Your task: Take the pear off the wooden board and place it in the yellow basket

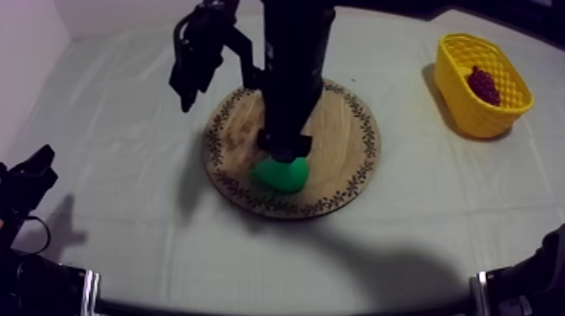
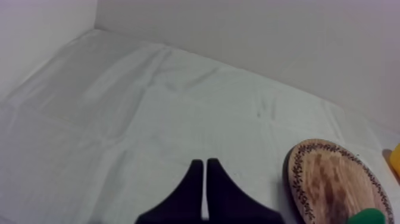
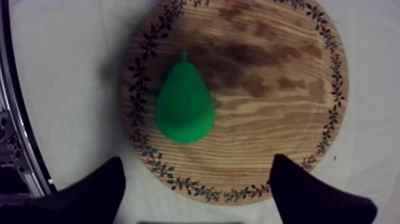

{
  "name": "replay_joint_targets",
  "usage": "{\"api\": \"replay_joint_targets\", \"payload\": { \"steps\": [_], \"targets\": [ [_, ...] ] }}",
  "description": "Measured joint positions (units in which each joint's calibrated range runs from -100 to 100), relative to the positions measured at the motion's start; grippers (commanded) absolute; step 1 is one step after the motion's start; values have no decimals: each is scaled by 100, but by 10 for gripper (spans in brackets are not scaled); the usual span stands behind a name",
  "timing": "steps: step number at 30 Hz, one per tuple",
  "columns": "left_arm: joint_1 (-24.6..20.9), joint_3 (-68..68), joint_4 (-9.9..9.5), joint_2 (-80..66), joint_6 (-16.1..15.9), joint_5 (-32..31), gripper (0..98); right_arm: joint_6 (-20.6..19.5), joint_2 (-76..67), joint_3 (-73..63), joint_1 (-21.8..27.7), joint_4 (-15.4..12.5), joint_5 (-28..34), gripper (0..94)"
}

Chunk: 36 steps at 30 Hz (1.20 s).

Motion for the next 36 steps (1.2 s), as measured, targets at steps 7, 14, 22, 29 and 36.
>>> {"api": "replay_joint_targets", "payload": {
  "steps": [7, 14, 22, 29, 36],
  "targets": [
    [0, 0, 0, 0, 0, 0, 1, 36, 223, 390, 63, -127, -567, 877],
    [0, 0, 0, 0, 0, 0, 1, 16, 543, 807, 66, -65, -1091, 856],
    [0, 0, 0, 0, 0, 0, 1, 28, 1100, 702, 102, -91, -1279, 817],
    [0, 0, 0, 0, 0, 0, 1, 154, 1531, 605, 172, -115, -1500, 772],
    [0, 0, 0, 0, 0, 0, 1, 264, 1691, 641, 185, -206, -1667, 559]
  ]
}}
